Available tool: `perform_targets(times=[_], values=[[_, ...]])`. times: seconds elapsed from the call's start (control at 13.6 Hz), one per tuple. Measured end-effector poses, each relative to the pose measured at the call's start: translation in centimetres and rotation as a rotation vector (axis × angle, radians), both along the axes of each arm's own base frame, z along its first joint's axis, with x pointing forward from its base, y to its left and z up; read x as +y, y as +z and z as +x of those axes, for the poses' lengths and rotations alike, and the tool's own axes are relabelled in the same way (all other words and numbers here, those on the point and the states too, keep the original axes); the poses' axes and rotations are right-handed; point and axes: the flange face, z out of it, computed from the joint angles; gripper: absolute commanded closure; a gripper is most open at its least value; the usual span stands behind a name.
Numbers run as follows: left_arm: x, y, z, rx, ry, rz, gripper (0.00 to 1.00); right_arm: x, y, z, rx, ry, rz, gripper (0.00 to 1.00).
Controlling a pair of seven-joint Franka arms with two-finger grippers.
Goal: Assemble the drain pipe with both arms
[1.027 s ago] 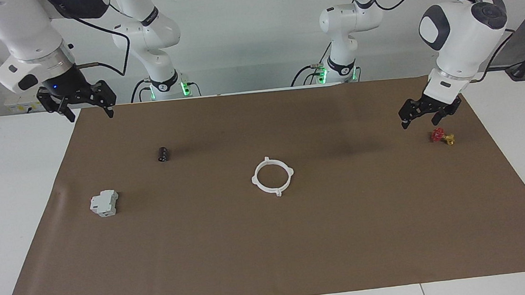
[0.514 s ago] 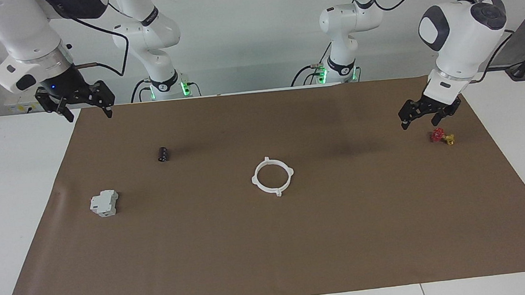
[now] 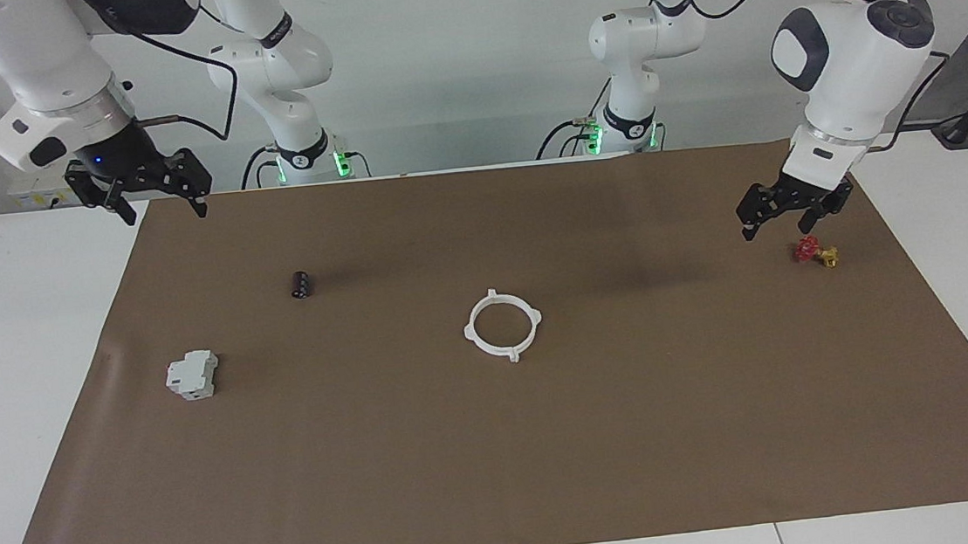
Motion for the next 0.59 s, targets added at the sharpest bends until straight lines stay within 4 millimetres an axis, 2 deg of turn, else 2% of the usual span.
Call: perform_targets(times=[0.29, 0.44, 0.59], values=[[0.0, 0.6, -0.2, 0.001, 0.0, 0.0, 0.0, 0.0, 0.0, 0.0, 0.0, 0.0, 0.0, 0.0], [0.1, 2.9, -0.7, 0.018, 0.0, -0.001, 0.0, 0.0, 0.0, 0.0, 0.0, 0.0, 0.0, 0.0], [0.8, 6.8, -1.6, 0.044, 0.012, -0.003, 0.0, 0.0, 0.0, 0.0, 0.0, 0.0, 0.0, 0.0]])
